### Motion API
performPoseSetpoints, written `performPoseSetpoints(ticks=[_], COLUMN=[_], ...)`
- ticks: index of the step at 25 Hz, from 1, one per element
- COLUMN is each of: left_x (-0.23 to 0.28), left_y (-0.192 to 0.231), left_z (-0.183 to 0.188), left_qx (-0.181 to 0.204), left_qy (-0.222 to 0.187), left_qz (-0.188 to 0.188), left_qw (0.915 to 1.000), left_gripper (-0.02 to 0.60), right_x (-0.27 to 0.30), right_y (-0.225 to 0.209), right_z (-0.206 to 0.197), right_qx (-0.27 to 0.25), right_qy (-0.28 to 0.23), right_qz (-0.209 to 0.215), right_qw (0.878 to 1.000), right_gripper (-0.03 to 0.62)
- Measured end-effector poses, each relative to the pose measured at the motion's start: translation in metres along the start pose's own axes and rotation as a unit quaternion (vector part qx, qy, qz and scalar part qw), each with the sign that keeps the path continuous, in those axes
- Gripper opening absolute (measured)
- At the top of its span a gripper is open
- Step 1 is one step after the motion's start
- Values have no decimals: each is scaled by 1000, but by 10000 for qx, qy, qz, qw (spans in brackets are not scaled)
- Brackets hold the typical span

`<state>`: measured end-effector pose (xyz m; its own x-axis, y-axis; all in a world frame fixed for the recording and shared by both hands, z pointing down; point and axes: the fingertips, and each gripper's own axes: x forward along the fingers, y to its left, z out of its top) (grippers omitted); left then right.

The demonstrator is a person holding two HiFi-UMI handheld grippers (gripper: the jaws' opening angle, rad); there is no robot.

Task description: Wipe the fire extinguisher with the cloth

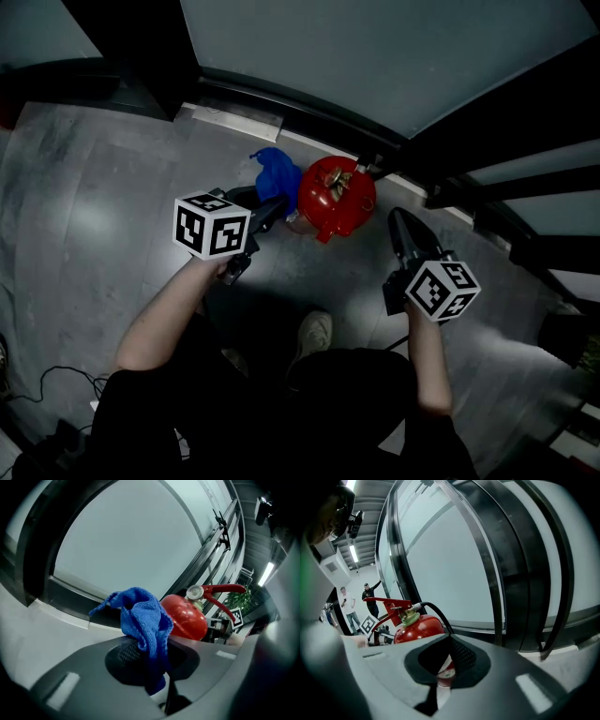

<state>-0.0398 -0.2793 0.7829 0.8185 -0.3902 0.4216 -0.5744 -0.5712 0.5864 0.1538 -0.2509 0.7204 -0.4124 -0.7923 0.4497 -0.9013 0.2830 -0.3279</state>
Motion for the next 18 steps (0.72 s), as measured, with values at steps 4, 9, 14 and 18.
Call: performPoseSetpoints(ticks=[4, 9, 14, 18], left_x=[13, 28, 44, 58], left_y=[19, 37, 59, 81], left_z=[-20, -39, -66, -98], left_qx=[-167, -464, -1059, -1269], left_qy=[79, 155, 236, 434], left_qz=[185, 242, 295, 616], left_qw=[9997, 9985, 9937, 9890], left_gripper=[67, 67, 67, 67], right_x=[0, 3, 6, 5], right_y=[0, 0, 5, 5], right_z=[-4, -11, -14, -18], right_qx=[-39, -63, -65, -69], right_qy=[77, 200, 266, 305], right_qz=[25, 103, 226, 246], right_qw=[10000, 9997, 9994, 9992], right_gripper=[4, 3, 3, 3])
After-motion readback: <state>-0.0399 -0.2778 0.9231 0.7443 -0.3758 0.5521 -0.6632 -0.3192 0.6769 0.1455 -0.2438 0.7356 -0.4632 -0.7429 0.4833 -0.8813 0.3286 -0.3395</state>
